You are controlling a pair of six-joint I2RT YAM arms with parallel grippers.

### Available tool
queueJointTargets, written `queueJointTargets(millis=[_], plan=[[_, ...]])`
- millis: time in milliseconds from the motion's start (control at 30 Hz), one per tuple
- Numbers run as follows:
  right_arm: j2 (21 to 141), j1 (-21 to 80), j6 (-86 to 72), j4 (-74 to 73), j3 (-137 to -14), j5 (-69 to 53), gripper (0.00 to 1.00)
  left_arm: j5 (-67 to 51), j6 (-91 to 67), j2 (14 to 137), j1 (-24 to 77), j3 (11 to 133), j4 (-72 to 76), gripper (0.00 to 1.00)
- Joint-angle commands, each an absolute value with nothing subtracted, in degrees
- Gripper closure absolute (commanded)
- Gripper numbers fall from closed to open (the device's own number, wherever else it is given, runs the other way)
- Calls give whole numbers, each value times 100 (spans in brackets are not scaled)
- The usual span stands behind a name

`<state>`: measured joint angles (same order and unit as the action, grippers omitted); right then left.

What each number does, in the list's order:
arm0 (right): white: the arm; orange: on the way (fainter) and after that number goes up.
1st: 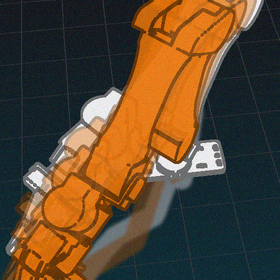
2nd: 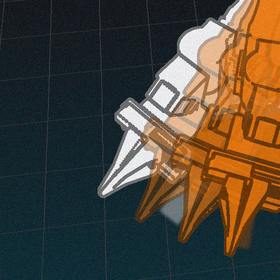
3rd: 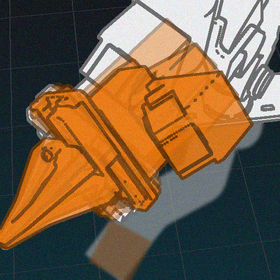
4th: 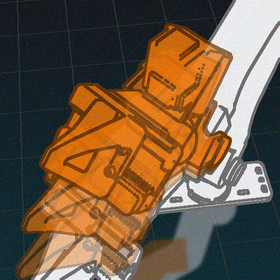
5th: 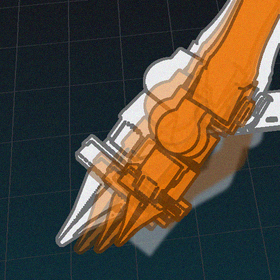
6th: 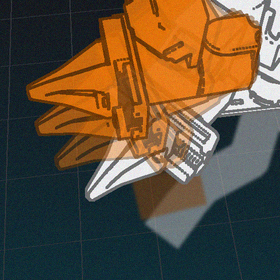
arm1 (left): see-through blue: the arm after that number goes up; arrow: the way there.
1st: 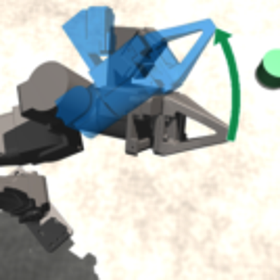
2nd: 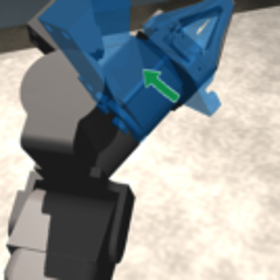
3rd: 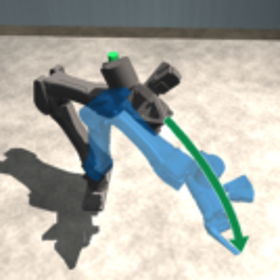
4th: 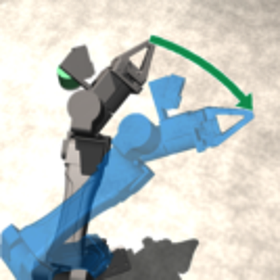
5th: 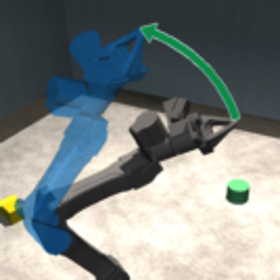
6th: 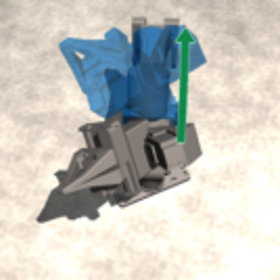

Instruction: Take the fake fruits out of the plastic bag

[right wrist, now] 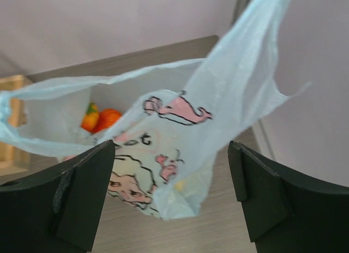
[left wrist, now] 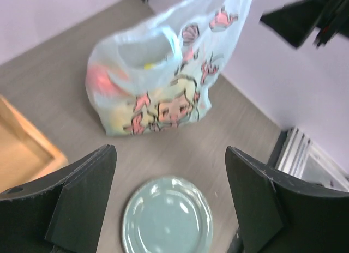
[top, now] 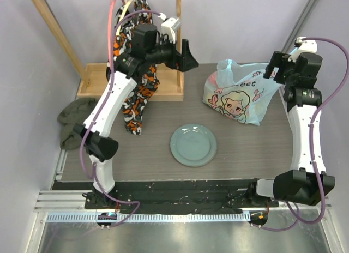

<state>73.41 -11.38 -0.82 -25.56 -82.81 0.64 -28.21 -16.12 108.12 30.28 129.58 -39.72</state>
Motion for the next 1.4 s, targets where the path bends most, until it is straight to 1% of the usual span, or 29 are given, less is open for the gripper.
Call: queueJointTargets(millis=[0, 100, 133, 167, 233, 300, 433, 633, 800, 900, 933, 1033, 1133, 1167, 1233, 1267, 1333, 1367], plan=[[7531, -1134, -939, -2067, -8657, -1220, 9, -2882, -2056, 11899, 3067, 13569, -3441, 16], [7585, -1134, -1090, -2056, -8701, -1073, 9, -2918, -2135, 12435, 3356, 13991, -2806, 16], [7602, -1134, -994, -2109, -8745, -977, 8, -2727, -2223, 12497, 3410, 13949, -2508, 16], [7585, -1142, -871, -2162, -8789, -810, 8, -2594, -2319, 12542, 3454, 13879, -1861, 15], [7489, -1177, -809, -2250, -8763, -712, 7, -2060, -2531, 12857, 3568, 14139, -1478, 14], [7375, -1204, -809, -2294, -8631, -721, 7, -1820, -2409, 13269, 3673, 14649, -1538, 13], [7076, -1230, -782, -2338, -8376, -729, 7, -1811, -2521, 13499, 3832, 14590, -1406, 12], [7014, -1318, -686, -2443, -8279, -703, 6, -1723, -2584, 13833, 3902, 14686, -1125, 12], [6979, -1406, -650, -2461, -8060, -659, 6, -1916, -2681, 13851, 4016, 14704, -897, 13], [7031, -1441, -571, -2470, -7954, -213, 6, -1881, -2689, 13965, 4060, 14730, -642, 15], [7040, -1450, -571, -2461, -7937, 337, 5, -1811, -2681, 14009, 4069, 14774, -581, 16], [7224, -1590, -624, -2479, -8006, 580, 3, -1513, -2584, 14194, 4104, 14950, -606, 21], [7452, -1617, -685, -2461, -8252, 606, 3, -1301, -2540, 14247, 4113, 14976, -607, 32], [7514, -1617, -703, -2391, -8305, 633, 3, -1292, -2523, 14264, 4113, 15003, -598, 40], [7776, -1617, -703, -2294, -8480, 685, 3, -1362, -2496, 14247, 4105, 15021, -606, 46], [7891, -1617, -694, -2190, -8542, 746, 3, -1493, -2522, 14230, 4078, 15012, -615, 53], [8285, -1608, -686, -2084, -8770, 747, 3, -1625, -2627, 14107, 4043, 14890, -641, 60], [8453, -1608, -703, -1987, -8858, 721, 3, -1765, -2654, 14037, 4008, 14819, -659, 66]])
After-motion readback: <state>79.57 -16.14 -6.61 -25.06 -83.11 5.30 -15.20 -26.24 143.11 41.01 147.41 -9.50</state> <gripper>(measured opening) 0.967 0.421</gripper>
